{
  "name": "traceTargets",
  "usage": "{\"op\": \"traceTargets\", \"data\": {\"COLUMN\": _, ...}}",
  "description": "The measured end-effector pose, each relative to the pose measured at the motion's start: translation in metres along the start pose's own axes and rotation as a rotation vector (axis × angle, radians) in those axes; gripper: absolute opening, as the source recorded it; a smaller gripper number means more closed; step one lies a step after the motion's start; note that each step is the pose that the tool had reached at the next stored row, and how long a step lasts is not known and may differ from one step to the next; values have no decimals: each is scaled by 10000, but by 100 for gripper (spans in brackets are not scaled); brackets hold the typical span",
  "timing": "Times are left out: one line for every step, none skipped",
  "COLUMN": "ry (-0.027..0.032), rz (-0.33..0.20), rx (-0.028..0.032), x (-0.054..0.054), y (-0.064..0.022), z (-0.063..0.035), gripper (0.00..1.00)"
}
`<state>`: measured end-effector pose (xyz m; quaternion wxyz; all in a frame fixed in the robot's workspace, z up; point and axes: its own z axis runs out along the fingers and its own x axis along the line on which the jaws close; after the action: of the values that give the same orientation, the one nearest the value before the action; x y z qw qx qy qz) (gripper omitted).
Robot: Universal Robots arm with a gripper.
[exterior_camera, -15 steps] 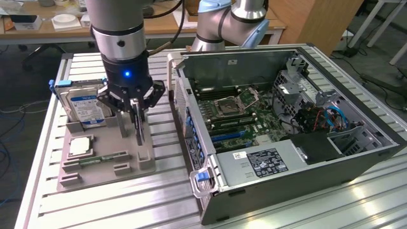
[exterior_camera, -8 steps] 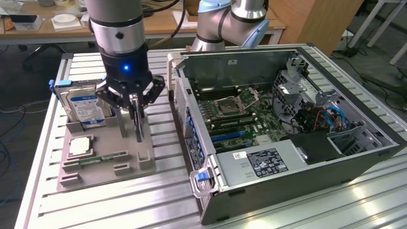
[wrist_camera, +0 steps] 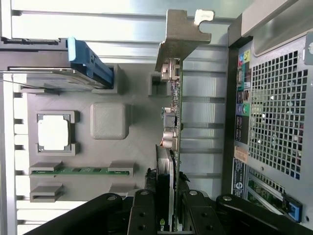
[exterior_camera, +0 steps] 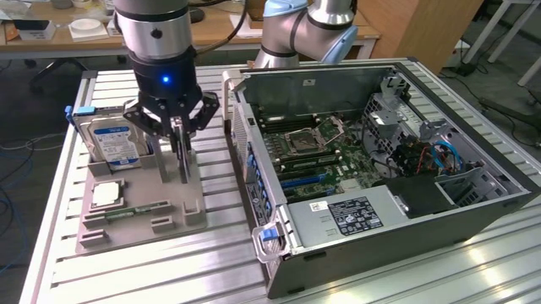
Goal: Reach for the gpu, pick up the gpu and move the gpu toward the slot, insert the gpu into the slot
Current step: 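Pick up the gpu and move the gpu toward the slot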
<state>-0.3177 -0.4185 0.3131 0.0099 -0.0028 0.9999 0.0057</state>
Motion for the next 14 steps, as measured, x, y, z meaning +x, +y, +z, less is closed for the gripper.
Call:
{"op": "traceTargets", "data": {"ry": 0, "rz": -1, "rx": -1, "x": 0, "y": 0, "z": -19, "gripper": 27}}
{"op": "traceTargets", "data": {"ry": 0, "rz": -1, "rx": -3, "x": -1, "y": 0, "z": -36, "gripper": 27}}
{"op": "traceTargets", "data": {"ry": 0, "rz": 0, "rx": -6, "x": -1, "y": 1, "z": -55, "gripper": 27}}
{"op": "traceTargets", "data": {"ry": 0, "rz": -1, "rx": -7, "x": -1, "y": 1, "z": -73, "gripper": 27}}
{"op": "traceTargets", "data": {"ry": 0, "rz": 0, "rx": -8, "x": -2, "y": 1, "z": -88, "gripper": 27}}
{"op": "traceTargets", "data": {"ry": 0, "rz": 0, "rx": -9, "x": -2, "y": 1, "z": -102, "gripper": 27}}
{"op": "traceTargets", "data": {"ry": -1, "rz": 0, "rx": -11, "x": -2, "y": 1, "z": -117, "gripper": 27}}
{"op": "traceTargets", "data": {"ry": 0, "rz": -1, "rx": -11, "x": -3, "y": 1, "z": -130, "gripper": 27}}
{"op": "traceTargets", "data": {"ry": 2, "rz": -1, "rx": -11, "x": -3, "y": 1, "z": -141, "gripper": 27}}
{"op": "traceTargets", "data": {"ry": 0, "rz": 0, "rx": -12, "x": -3, "y": 1, "z": -150, "gripper": 27}}
{"op": "traceTargets", "data": {"ry": 1, "rz": 0, "rx": -12, "x": -3, "y": 1, "z": -157, "gripper": 27}}
{"op": "traceTargets", "data": {"ry": 0, "rz": 0, "rx": -14, "x": -3, "y": 1, "z": -164, "gripper": 27}}
{"op": "traceTargets", "data": {"ry": 0, "rz": 0, "rx": -16, "x": -3, "y": 1, "z": -171, "gripper": 27}}
{"op": "traceTargets", "data": {"ry": 1, "rz": -1, "rx": -17, "x": -4, "y": 1, "z": -179, "gripper": 27}}
